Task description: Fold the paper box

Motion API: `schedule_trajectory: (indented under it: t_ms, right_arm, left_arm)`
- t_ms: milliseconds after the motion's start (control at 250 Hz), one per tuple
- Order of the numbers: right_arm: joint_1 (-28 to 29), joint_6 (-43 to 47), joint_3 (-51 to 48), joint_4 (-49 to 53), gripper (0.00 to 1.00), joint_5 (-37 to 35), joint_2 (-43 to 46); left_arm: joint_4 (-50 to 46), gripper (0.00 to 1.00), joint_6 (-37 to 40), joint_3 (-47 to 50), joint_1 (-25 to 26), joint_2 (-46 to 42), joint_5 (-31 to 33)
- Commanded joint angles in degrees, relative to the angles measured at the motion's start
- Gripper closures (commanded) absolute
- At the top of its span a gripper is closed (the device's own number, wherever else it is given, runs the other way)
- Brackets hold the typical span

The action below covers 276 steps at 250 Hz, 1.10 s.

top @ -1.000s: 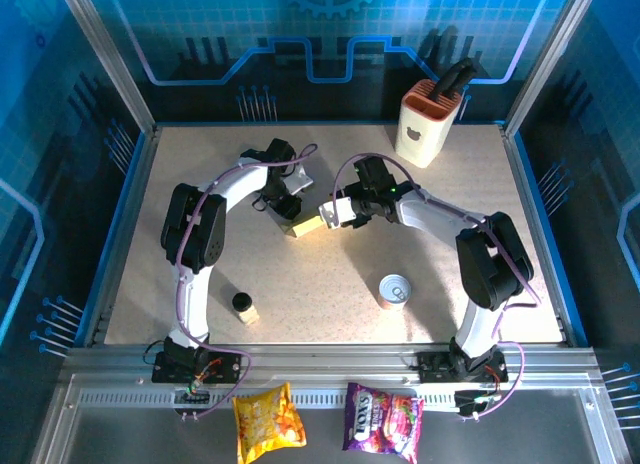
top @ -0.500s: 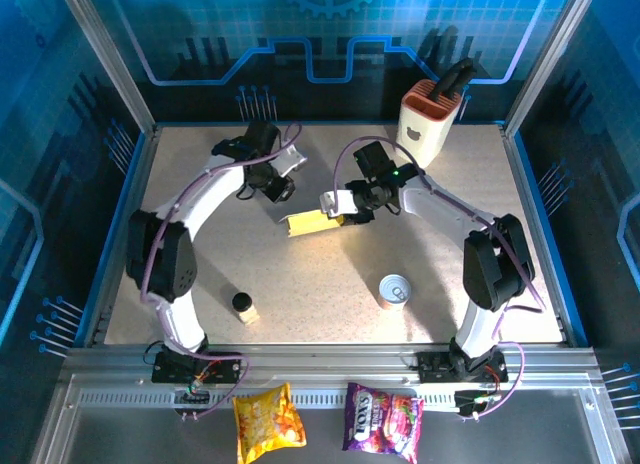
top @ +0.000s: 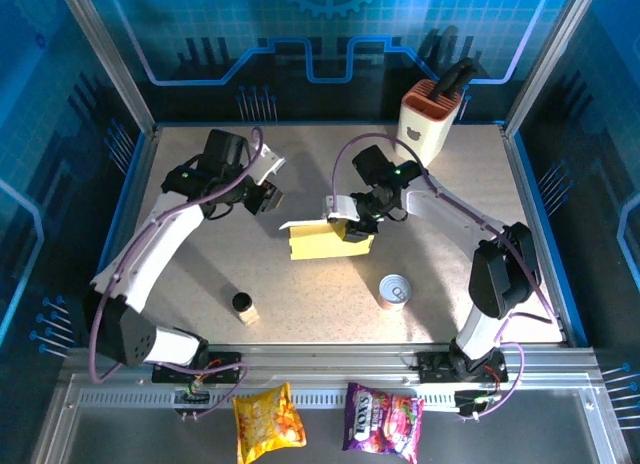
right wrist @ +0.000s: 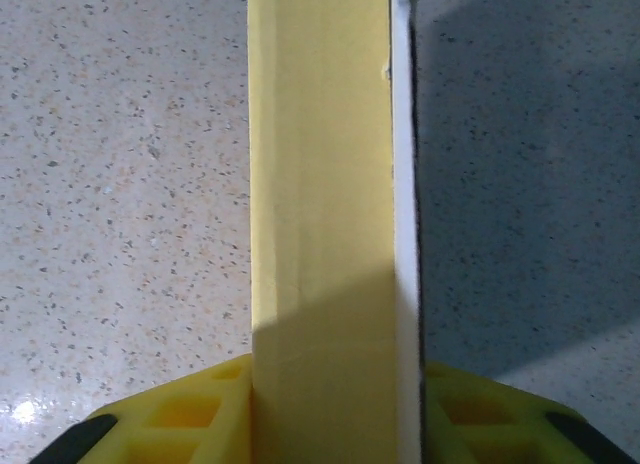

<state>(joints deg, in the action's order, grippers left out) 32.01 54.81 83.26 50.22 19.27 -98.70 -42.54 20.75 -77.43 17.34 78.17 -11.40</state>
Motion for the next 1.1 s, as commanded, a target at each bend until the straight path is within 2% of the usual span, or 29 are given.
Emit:
schedule_trajectory:
  t_ms: [0,264,432,603,823,991,1099]
  right_arm:
    - [1.6,-2.8,-0.5,1.0,0.63,-0.6,-0.1]
    - [2.4,-2.1,-1.5,0.1,0.58,-2.5,-3.1]
    - [2.4,-1.5,-1.5,-0.6,0.53,-2.7,-2.3]
    - [2.0,-1.1,-1.4,-0.7,0.46,-2.3,-0.9]
    - [1.0,-0.9,-1.5,-0.8,0.33,0.4,1.9]
    - [0.1,-2.0,-1.6,-1.5,0.29,3.8,4.7]
    - [-1.3,-6.4,-3.2,-5.7,0.28,7.4,8.5]
  left_arm:
    - [1.2,0.59,-1.8,2.7,-0.4,-3.3,-5.9]
    - [-0.6,0.55,-1.7,7.1,-0.4,-4.8,-10.4]
    - [-1.5,0.50,1.4,7.7,-0.3,-4.4,-13.6]
    - [-1.9,0.48,3.2,7.1,-0.1,-4.1,-13.6]
    - [-4.4,0.40,8.7,6.1,1.6,-3.3,-13.6]
    - [-5.6,0.35,12.5,5.8,3.6,-2.3,-11.8]
    - [-6.7,0.31,15.2,5.0,5.2,-1.4,-10.0]
